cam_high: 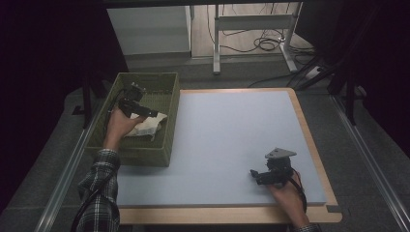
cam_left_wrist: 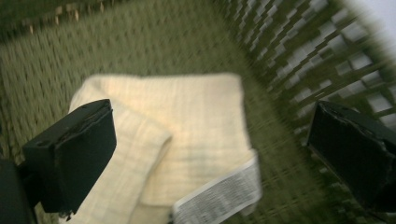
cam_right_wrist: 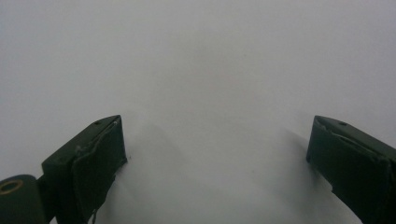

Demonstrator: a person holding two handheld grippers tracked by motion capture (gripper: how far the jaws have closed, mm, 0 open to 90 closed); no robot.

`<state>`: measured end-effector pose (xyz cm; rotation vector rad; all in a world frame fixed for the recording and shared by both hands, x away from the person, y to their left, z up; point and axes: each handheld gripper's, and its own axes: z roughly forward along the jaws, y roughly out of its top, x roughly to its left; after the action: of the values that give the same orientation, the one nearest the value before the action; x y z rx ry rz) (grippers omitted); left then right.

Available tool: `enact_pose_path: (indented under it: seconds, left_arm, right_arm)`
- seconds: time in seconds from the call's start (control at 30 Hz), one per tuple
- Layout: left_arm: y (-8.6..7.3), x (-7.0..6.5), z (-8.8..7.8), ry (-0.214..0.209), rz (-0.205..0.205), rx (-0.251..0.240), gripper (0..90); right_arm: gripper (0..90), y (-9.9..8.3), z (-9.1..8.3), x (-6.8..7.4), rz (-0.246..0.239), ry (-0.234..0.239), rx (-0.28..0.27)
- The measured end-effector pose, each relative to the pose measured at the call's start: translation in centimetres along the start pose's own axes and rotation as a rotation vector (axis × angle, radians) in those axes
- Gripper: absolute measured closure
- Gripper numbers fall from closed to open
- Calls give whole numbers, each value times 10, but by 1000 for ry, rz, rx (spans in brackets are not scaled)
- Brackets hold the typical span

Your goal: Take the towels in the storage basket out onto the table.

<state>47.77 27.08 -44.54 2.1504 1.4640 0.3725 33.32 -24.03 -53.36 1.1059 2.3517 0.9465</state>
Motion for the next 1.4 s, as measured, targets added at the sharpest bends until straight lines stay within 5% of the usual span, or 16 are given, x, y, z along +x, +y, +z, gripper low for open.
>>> enact_pose_path:
  seconds: [0.17,0.77,0.83,1.17,1.4]
  left_arm:
    - [-8,14,19,-26,-42,56,27]
    - [-8,27,70,10,-102,317,22]
    - [-11,28,74,8,-105,349,63]
    - [-10,30,61,-19,-119,327,710]
    - [-9,31,55,-25,-136,299,767]
  right_arm:
    - [46,0,0,0,0,0,0]
    - [46,0,0,0,3,1,-1]
    - [46,0,0,0,3,1,-1]
    - [46,0,0,0,3,1,-1]
    - [46,0,0,0,3,1,-1]
